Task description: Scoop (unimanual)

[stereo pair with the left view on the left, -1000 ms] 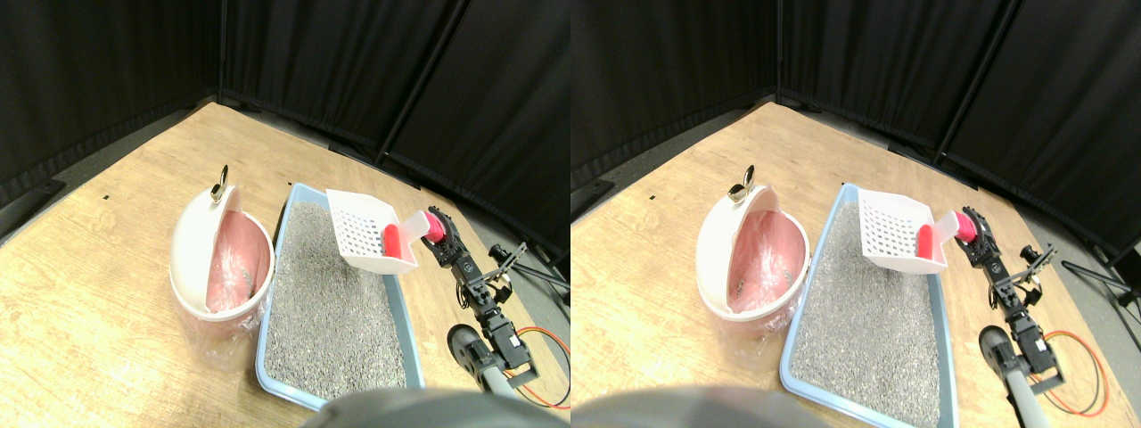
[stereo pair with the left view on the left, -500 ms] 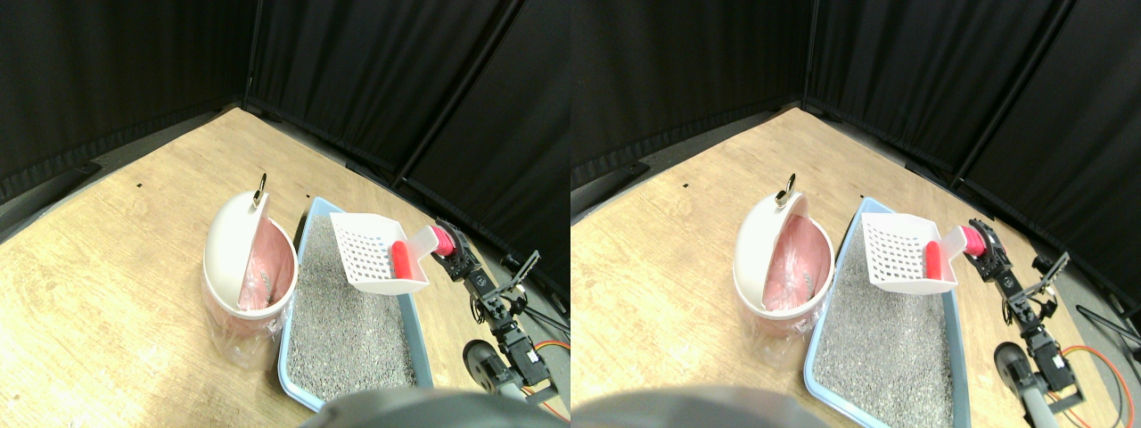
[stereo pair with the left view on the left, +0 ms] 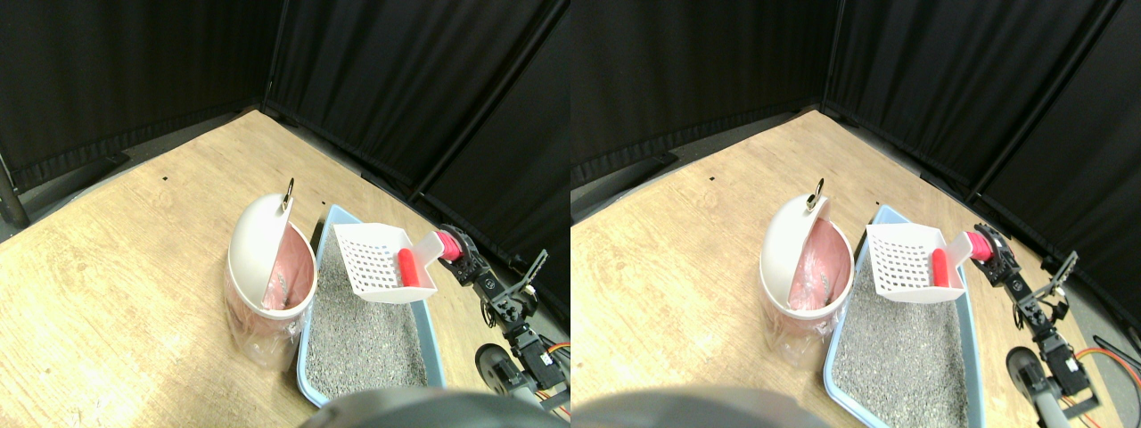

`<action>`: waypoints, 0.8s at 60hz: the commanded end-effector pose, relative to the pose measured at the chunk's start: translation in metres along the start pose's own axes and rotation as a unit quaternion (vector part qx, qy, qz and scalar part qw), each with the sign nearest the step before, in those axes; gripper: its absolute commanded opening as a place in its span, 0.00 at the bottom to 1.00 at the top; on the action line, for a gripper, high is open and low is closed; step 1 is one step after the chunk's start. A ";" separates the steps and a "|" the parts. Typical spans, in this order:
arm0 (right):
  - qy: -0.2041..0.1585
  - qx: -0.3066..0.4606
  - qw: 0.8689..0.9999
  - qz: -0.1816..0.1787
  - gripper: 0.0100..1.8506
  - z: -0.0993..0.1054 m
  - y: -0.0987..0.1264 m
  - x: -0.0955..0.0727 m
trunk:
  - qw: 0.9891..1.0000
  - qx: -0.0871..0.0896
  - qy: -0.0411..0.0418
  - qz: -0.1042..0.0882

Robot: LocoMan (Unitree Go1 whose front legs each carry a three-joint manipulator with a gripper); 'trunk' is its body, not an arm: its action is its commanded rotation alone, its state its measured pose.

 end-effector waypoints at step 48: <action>0.049 -0.092 0.993 0.055 0.02 0.000 0.018 0.023 | 1.000 0.000 0.011 0.021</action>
